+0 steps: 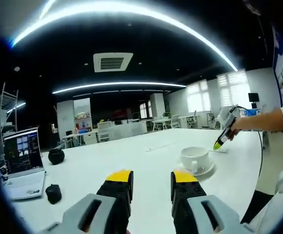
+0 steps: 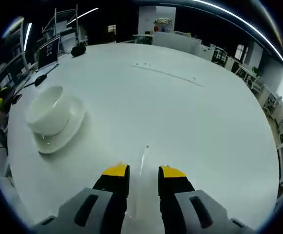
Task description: Tidy tabletop coffee trays, cups and spoons，present forward
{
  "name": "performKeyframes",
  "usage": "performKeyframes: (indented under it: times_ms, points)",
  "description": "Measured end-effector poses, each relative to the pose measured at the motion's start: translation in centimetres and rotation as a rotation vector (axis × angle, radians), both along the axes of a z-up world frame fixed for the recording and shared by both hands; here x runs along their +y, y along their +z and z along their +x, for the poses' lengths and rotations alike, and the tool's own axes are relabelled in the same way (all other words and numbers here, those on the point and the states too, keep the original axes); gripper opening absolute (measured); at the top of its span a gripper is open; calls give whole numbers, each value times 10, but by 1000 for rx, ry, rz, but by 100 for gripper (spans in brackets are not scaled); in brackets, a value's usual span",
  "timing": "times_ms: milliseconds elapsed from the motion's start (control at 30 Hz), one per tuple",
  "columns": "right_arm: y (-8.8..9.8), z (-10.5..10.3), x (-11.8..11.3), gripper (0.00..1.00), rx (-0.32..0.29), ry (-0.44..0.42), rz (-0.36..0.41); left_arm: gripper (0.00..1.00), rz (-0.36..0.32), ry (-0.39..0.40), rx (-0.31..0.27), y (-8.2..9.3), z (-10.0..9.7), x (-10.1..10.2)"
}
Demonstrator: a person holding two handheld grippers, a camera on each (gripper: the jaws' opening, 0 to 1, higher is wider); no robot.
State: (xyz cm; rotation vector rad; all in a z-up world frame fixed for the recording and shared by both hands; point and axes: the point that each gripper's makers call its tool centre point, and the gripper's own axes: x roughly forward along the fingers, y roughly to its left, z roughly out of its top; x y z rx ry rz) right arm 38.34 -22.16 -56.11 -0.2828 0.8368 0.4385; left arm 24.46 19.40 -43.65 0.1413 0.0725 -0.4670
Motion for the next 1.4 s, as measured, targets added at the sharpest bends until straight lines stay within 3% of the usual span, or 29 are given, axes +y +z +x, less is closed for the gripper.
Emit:
performKeyframes:
  times_ms: [233, 400, 800, 1267, 1400]
  points:
    - [-6, 0, -3, 20, 7, -2, -18, 32, -6, 13, 0, 1, 0, 5]
    - [-7, -1, 0, 8, 18, 14, -20, 32, -11, 26, -4, 3, 2, 10]
    - [-5, -4, 6, 5, 11, -9, -2, 32, -26, 33, -1, 2, 2, 9]
    - [18, 3, -6, 5, -63, -63, 15, 32, -42, 26, -4, 4, 3, 8]
    - [32, 4, -7, 5, -102, -65, 19, 32, -39, 15, -2, 2, 2, 3]
